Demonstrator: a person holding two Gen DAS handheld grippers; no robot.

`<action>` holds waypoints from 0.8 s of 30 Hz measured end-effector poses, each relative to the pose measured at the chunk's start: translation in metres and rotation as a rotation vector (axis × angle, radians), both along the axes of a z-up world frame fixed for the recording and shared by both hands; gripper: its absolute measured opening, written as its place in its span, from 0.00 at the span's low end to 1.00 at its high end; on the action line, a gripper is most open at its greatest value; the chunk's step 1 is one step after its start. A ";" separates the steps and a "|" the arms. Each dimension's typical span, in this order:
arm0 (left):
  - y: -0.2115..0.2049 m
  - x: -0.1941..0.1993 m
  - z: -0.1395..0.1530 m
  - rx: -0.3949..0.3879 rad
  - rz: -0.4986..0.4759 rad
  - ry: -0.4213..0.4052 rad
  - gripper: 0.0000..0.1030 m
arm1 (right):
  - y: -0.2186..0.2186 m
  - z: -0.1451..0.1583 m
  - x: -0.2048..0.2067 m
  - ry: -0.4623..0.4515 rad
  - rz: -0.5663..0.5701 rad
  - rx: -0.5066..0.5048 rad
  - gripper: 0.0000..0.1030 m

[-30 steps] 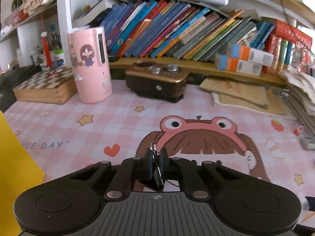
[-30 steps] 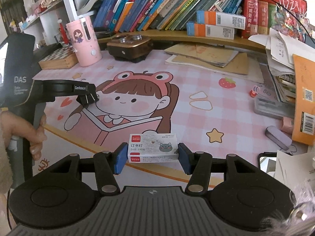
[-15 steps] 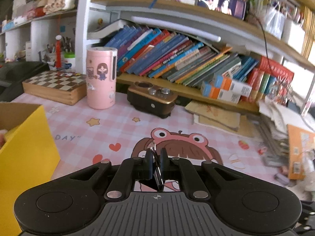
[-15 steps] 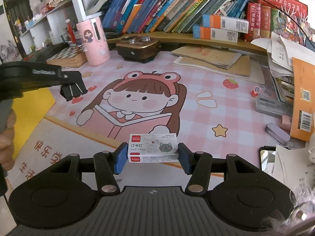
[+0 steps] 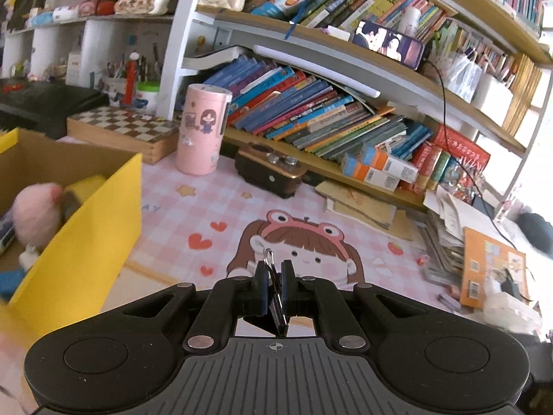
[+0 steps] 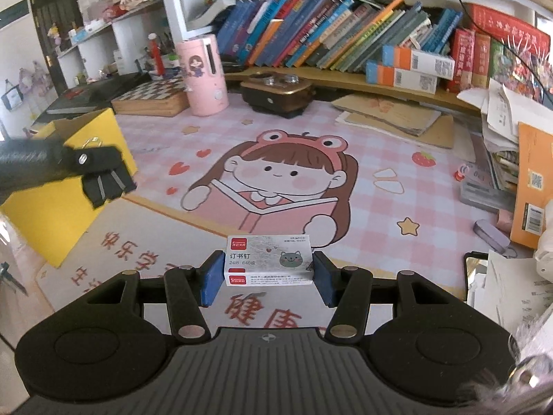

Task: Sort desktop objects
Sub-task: 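Carry the binder clip and staple box with both grippers toward the yellow box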

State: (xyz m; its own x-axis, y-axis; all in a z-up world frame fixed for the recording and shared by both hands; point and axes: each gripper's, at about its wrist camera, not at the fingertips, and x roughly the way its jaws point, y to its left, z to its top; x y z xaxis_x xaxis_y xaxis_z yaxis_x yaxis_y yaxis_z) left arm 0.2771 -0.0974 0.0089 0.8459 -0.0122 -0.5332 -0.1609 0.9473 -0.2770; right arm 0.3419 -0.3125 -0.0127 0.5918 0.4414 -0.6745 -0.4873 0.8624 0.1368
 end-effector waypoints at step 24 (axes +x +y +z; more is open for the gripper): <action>0.071 -0.107 0.004 -0.066 -0.123 -0.010 0.05 | 0.064 0.026 -0.102 -0.029 -0.070 -0.021 0.50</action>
State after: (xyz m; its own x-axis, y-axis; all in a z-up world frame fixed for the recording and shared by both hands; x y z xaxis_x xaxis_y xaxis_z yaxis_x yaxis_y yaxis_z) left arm 0.1705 -0.0268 0.0129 0.8410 -0.1506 -0.5197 -0.0419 0.9395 -0.3400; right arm 0.2398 -0.2485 0.0130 0.6405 0.3841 -0.6650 -0.4291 0.8971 0.1048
